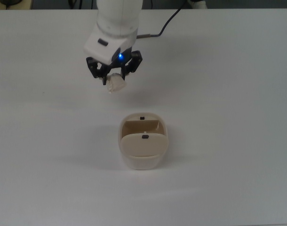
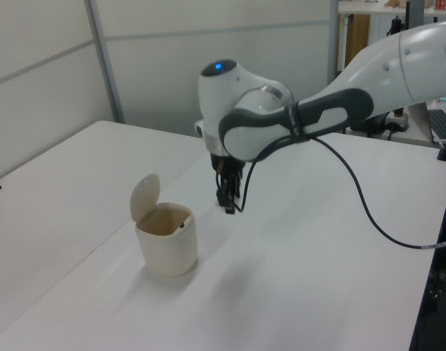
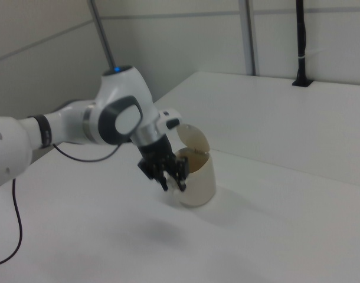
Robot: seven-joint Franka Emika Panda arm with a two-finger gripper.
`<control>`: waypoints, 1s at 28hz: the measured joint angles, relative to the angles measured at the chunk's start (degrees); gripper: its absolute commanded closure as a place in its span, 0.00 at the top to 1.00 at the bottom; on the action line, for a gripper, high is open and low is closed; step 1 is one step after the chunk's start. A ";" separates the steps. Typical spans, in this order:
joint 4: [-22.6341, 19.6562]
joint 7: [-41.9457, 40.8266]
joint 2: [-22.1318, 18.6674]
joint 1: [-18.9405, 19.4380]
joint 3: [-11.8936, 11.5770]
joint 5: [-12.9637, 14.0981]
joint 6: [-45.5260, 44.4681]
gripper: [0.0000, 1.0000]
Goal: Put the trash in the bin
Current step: 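Carry the paper ball over the cream bin's open mouth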
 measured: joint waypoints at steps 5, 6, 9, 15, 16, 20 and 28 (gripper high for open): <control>1.94 1.30 0.01 1.41 0.97 0.00 4.56 0.51; 1.92 1.60 0.24 1.75 1.05 0.00 6.00 0.51; 1.90 2.73 1.53 2.56 1.18 0.00 10.50 0.51; 1.95 7.33 6.00 3.00 1.20 0.00 22.33 0.61; 1.98 8.75 7.14 2.99 1.20 0.00 25.13 0.67; 2.09 11.21 9.53 2.99 1.20 0.00 29.92 0.81; 2.72 12.15 10.21 2.97 1.19 0.00 30.29 1.00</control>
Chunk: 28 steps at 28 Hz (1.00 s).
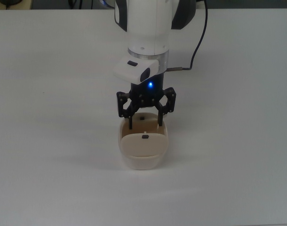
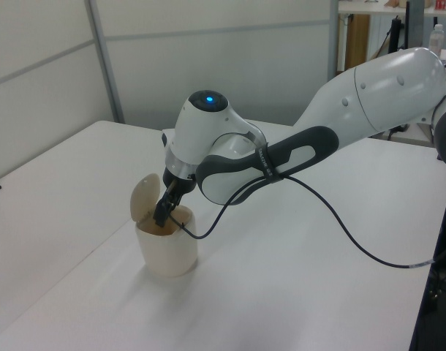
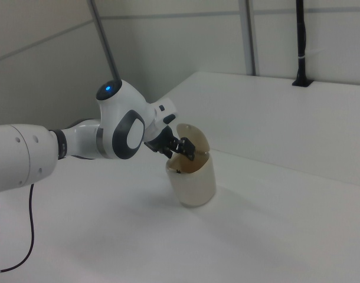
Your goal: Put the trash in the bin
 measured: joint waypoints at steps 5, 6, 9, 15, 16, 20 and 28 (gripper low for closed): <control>0.67 0.08 -0.64 -0.07 -0.05 0.00 -4.02 1.00; 0.84 0.12 -0.94 -0.08 -0.07 0.00 -5.19 1.00; 1.30 0.30 -2.41 -0.15 -0.15 0.01 -10.23 1.00; 1.82 0.47 -7.12 -0.33 -0.16 0.01 -22.00 1.00; 1.84 0.52 -8.24 -0.34 -0.16 0.01 -24.31 1.00; 1.85 1.02 -11.43 -0.50 -0.23 0.69 -31.43 1.00; 1.85 1.28 -17.25 -2.38 -1.82 5.66 -44.44 1.00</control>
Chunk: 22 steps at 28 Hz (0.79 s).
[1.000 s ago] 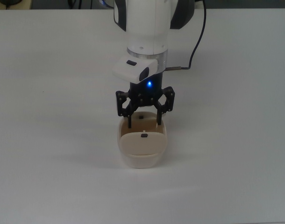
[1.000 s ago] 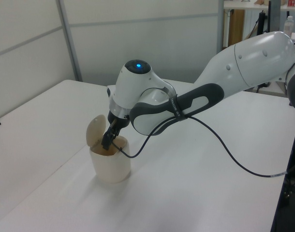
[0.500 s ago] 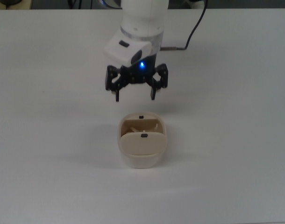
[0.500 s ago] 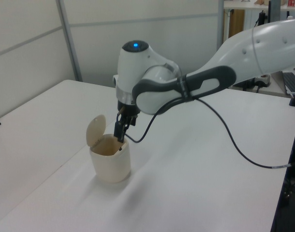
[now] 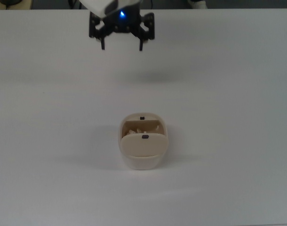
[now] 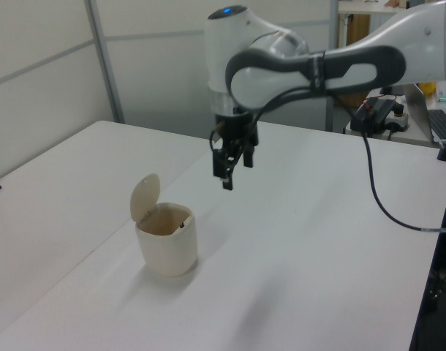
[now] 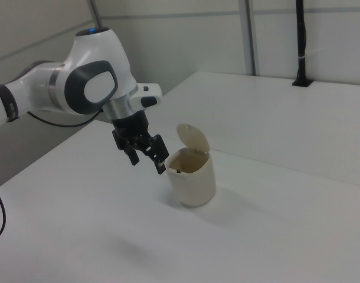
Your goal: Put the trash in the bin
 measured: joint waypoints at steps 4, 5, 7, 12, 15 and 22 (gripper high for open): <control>0.00 0.00 -1.93 -1.50 -0.36 0.66 -4.35 1.00; 0.00 0.00 -2.39 -1.91 -0.41 0.68 -5.25 1.00; -0.01 0.00 -2.82 -2.46 -0.44 0.68 -6.13 1.00; -0.01 0.00 -3.34 -3.28 -0.44 0.68 -6.63 1.00; -0.02 0.00 -3.36 -3.33 -0.44 0.68 -6.63 1.00; -0.02 0.00 -3.45 -3.33 -0.44 0.68 -6.63 1.00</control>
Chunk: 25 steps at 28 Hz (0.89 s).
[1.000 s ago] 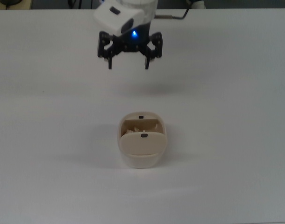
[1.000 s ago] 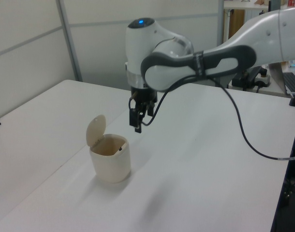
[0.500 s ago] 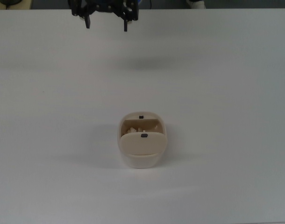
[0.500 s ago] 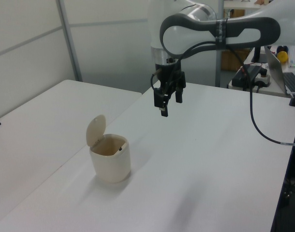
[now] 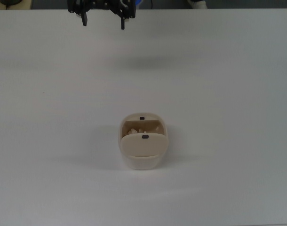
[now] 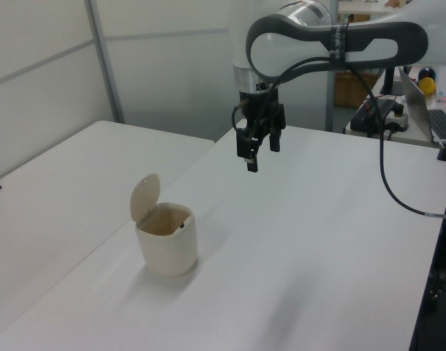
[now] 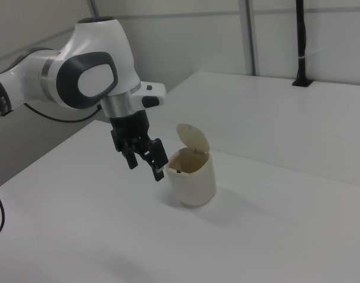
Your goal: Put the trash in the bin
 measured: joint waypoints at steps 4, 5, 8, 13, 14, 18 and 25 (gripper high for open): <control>0.00 0.00 -0.05 -0.02 0.00 0.00 0.00 1.00; 0.00 0.00 -0.05 -0.03 0.00 0.00 0.00 1.00; 0.00 0.00 -0.06 -0.05 0.00 0.00 0.00 1.00; 0.00 0.00 -0.07 -0.09 0.00 0.00 0.00 1.00; 0.00 0.00 -0.08 -0.11 -0.01 0.00 0.00 1.00; 0.01 0.00 -0.13 -0.15 -0.30 0.00 0.00 1.00; 0.12 0.00 -0.59 -0.20 -1.07 0.00 0.00 1.00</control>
